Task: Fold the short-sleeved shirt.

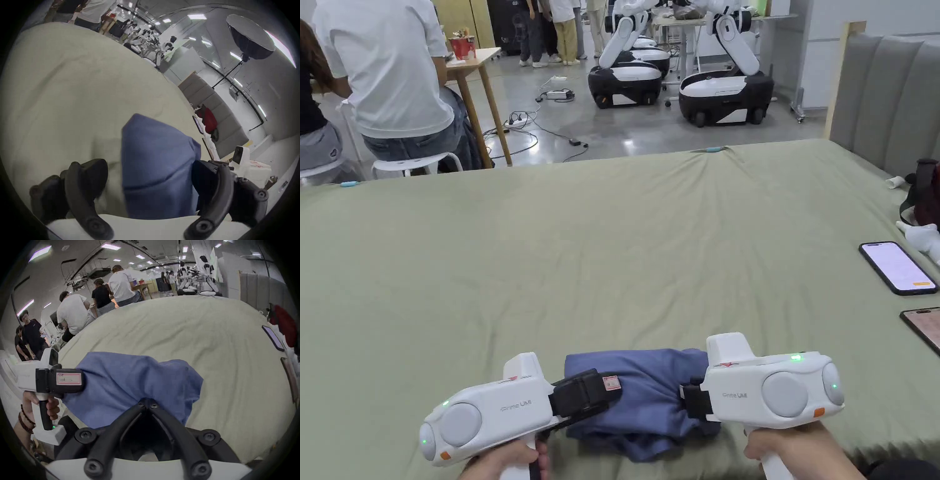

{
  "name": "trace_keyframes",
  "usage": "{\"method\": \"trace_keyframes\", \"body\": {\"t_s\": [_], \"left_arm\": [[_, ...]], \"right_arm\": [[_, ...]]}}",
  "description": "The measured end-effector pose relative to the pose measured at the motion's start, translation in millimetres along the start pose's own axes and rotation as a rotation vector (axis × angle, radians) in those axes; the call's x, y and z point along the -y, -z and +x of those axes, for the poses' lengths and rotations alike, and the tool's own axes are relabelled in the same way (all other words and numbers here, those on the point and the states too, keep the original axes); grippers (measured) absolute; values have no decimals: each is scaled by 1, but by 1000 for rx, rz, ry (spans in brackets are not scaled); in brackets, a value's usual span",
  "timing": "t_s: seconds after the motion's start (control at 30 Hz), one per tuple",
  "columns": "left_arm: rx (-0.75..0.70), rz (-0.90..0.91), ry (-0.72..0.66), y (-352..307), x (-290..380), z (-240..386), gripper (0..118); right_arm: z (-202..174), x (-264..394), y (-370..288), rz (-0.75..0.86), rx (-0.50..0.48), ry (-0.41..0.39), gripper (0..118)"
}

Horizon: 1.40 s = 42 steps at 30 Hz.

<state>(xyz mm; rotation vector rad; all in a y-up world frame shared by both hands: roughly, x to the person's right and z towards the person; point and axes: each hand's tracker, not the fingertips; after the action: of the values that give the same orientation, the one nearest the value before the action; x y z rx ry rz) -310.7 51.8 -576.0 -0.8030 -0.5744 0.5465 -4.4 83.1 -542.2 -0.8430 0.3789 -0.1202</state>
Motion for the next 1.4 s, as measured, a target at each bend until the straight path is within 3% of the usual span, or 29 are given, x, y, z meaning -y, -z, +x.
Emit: {"method": "trace_keyframes", "body": {"t_s": [0.03,0.07,0.1,0.27,0.5,0.57,0.67,0.93,1.1,1.2,1.27,1.3,1.33,1.37,1.4], "left_arm": [[14,-6,5,3,-3,0,93],[45,-8,-11,6,-6,1,52],[68,-24,-44,9,-8,1,37],[48,-46,25,-8,-24,4,32],[20,-6,63,-65,-62,-31,31],[-15,12,72,-92,-80,-59,31],[-71,42,77,-134,-103,-103,31],[-175,95,83,-263,-162,-257,31],[-275,105,18,-338,-179,-358,31],[-289,106,-54,-351,-174,-381,31],[-272,129,-58,-351,-168,-386,35],[-266,137,-60,-349,-165,-384,44],[-287,160,-37,-346,-165,-387,64],[-358,180,-1,-345,-165,-385,94],[-428,202,28,-344,-164,-382,116]], "right_arm": [[0,0,-1,1,3,3,0],[-1,1,-2,2,5,3,0],[-3,1,-3,4,10,4,0],[-18,-6,-2,10,51,-33,0],[-88,-37,11,153,73,-145,0],[-122,-54,26,211,102,-206,0],[-168,-79,51,261,96,-224,0],[-297,-123,142,299,-44,-266,0],[-343,-116,175,263,-134,-346,0],[-360,-112,194,248,-138,-381,0],[-367,-112,206,237,-135,-391,0],[-369,-112,208,232,-139,-395,0],[-371,-112,209,229,-141,-398,0],[-372,-112,205,230,-139,-398,0],[-372,-113,202,231,-140,-400,0]]}}
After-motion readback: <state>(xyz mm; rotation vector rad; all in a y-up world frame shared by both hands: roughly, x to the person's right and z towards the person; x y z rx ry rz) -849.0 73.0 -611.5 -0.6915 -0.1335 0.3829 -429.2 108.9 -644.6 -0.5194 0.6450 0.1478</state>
